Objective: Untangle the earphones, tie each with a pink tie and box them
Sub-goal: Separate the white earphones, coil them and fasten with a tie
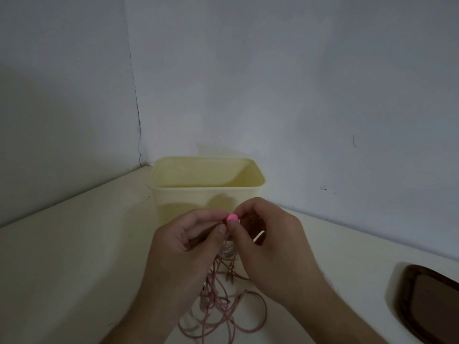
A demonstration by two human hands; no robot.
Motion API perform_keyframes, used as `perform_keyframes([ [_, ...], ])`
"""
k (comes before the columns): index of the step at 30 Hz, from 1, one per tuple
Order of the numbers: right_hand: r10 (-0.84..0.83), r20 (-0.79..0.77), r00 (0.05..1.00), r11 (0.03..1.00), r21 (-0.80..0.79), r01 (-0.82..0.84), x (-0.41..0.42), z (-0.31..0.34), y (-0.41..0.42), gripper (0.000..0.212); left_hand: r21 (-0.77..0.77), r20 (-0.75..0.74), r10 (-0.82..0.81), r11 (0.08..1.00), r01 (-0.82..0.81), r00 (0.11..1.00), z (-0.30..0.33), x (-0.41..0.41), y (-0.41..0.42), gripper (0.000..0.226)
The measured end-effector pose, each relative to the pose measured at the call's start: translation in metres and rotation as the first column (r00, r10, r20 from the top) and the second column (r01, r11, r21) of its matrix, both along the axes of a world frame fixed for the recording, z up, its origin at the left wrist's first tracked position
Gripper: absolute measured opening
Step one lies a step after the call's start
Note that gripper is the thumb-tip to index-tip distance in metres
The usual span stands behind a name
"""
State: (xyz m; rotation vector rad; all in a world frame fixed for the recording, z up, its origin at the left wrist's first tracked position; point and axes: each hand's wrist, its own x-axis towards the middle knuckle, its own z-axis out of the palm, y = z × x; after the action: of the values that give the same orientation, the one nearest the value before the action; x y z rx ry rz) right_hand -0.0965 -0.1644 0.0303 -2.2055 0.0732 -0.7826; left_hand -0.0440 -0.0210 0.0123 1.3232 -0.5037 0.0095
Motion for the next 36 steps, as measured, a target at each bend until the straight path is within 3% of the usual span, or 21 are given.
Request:
perform_keyframes([
  [6, 0.005, 0.039, 0.999, 0.997, 0.074, -0.008, 0.001, 0.000, -0.003, 0.014, -0.014, -0.029, -0.064, 0.998, 0.064, 0.998, 0.002, -0.002, -0.002, 0.020],
  [12, 0.173, -0.190, 0.966, 0.958, 0.259, -0.121, 0.004, 0.006, -0.010, 0.008, -0.030, -0.012, 0.008, 1.000, -0.008, 1.000, 0.003, 0.003, 0.000, 0.019],
  [19, 0.140, -0.129, 0.982, 0.911, 0.404, -0.077, 0.004, 0.008, -0.012, 0.009, -0.001, 0.008, 0.025, 1.000, -0.025, 1.000, 0.001, 0.005, -0.001, 0.017],
  [22, 0.177, -0.159, 0.971, 0.917, 0.386, -0.103, 0.003, 0.010, -0.013, 0.009, 0.004, -0.001, 0.029, 1.000, -0.029, 1.000, 0.002, 0.005, 0.001, 0.015],
  [25, 0.139, -0.224, 0.965, 0.953, 0.294, -0.069, 0.003, 0.012, -0.019, 0.008, 0.101, 0.041, 0.125, 0.986, -0.129, 0.991, 0.004, 0.013, 0.004, 0.030],
  [28, 0.068, -0.199, 0.978, 0.954, 0.300, -0.005, 0.002, 0.013, -0.024, 0.008, 0.347, 0.180, 0.295, 0.873, -0.342, 0.938, 0.009, 0.033, 0.011, 0.053],
  [31, -0.002, -0.155, 0.988, 0.959, 0.279, 0.045, 0.002, 0.015, -0.027, 0.009, 0.550, 0.221, 0.298, 0.748, -0.371, 0.928, 0.010, 0.045, 0.015, 0.040],
  [34, -0.065, -0.054, 0.996, 0.950, 0.302, 0.078, 0.002, 0.016, -0.032, 0.012, 0.526, 0.240, 0.325, 0.749, -0.404, 0.915, 0.012, 0.040, 0.018, 0.010],
  [36, -0.082, 0.029, 0.996, 0.908, 0.414, 0.063, 0.001, 0.019, -0.036, 0.013, 0.455, 0.188, 0.380, 0.784, -0.424, 0.906, 0.011, 0.034, 0.018, 0.019],
])
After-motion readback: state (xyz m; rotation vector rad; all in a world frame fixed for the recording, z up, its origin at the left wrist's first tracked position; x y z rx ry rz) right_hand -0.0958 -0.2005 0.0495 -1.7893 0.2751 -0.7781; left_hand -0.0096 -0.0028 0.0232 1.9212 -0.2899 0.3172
